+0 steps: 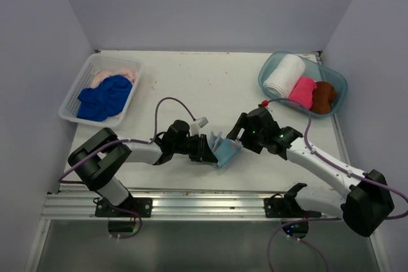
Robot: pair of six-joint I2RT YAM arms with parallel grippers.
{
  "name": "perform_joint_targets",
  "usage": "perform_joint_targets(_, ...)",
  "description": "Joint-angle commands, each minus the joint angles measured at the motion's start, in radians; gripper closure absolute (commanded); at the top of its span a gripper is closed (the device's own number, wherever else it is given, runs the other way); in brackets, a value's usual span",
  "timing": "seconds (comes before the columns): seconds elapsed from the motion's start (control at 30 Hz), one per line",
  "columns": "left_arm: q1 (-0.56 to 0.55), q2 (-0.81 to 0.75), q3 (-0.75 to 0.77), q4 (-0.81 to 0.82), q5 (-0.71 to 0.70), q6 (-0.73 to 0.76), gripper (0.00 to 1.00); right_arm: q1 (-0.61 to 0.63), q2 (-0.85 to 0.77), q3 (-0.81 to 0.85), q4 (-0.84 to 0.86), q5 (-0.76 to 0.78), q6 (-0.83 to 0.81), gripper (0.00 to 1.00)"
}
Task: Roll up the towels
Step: Roll the towel
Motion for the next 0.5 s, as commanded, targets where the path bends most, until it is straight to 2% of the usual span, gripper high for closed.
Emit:
perform_joint_targets(0.0, 0.057, 0.014, -0.033, 0.118, 0.099, -0.09, 0.78, -0.003, -0.075, -0.012, 0.01, 0.085, -0.011, 0.18)
perform_joint_targets(0.23, 0.073, 0.066, -0.048, 0.179, 0.13, -0.134, 0.78, -0.001, -0.066, -0.009, -0.012, 0.084, -0.014, 0.18)
perform_joint_targets(0.47, 0.085, 0.095, -0.085, 0.215, 0.125, -0.2, 0.78, -0.003, -0.026, -0.112, 0.141, -0.019, 0.035, 0.18)
